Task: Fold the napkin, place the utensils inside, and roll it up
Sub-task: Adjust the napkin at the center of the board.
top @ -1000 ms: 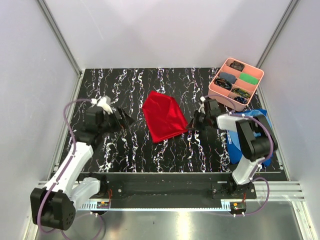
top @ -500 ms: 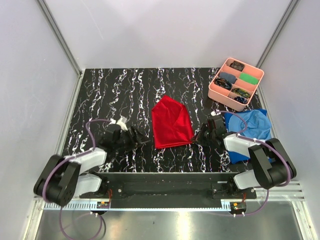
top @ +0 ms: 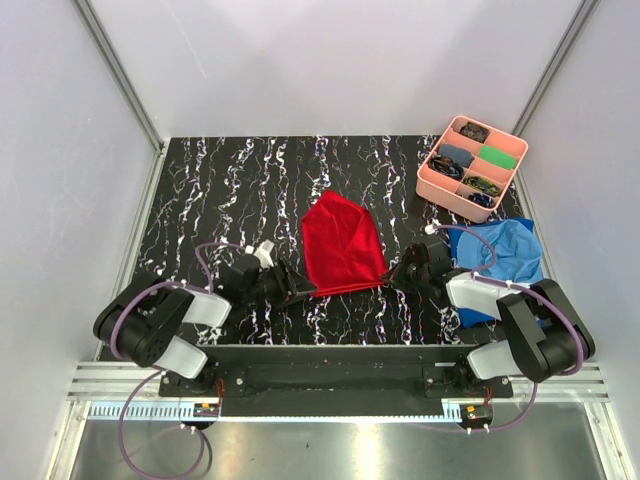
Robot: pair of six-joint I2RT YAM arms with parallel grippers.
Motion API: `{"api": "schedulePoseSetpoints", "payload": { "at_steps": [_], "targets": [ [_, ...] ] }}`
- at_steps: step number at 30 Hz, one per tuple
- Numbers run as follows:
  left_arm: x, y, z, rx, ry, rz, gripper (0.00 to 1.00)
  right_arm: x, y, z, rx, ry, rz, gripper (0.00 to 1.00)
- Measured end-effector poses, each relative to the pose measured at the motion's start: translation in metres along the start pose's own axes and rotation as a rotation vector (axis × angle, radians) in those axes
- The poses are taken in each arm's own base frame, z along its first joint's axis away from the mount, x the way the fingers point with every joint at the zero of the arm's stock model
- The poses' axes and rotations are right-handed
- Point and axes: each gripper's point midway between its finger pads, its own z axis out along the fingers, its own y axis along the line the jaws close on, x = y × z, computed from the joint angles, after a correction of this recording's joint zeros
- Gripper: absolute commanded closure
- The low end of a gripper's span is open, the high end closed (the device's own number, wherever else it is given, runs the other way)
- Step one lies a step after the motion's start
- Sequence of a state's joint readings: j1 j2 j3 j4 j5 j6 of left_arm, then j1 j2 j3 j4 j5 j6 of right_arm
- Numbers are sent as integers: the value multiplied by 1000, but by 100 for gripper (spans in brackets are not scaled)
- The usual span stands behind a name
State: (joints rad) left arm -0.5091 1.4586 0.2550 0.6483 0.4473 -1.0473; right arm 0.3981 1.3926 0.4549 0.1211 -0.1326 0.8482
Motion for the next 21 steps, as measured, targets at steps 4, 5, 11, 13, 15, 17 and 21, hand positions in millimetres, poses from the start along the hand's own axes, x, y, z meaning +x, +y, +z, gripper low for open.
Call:
{"api": "schedulePoseSetpoints", "payload": {
  "at_steps": [4,5,11,13,15,17,21],
  "targets": [
    [2,1,5,16,3,-25,49,-2,2,3,-7,-9,8,100],
    [2,2,7,16,5,-35,51,-2,2,3,-8,-11,9,100],
    [4,3,11,22,8,-52,55,-3,3,4,-7,-20,6,100],
    [4,4,11,18,7,-53,56,-3,3,4,-7,-20,6,100],
    [4,4,12,16,6,-52,58,-3,3,4,-7,-21,6,100],
    [4,5,12,12,6,-53,58,-3,3,4,-7,-21,6,100],
    [5,5,14,10,10,-52,60,-3,3,4,-7,-22,6,100]
  ]
}}
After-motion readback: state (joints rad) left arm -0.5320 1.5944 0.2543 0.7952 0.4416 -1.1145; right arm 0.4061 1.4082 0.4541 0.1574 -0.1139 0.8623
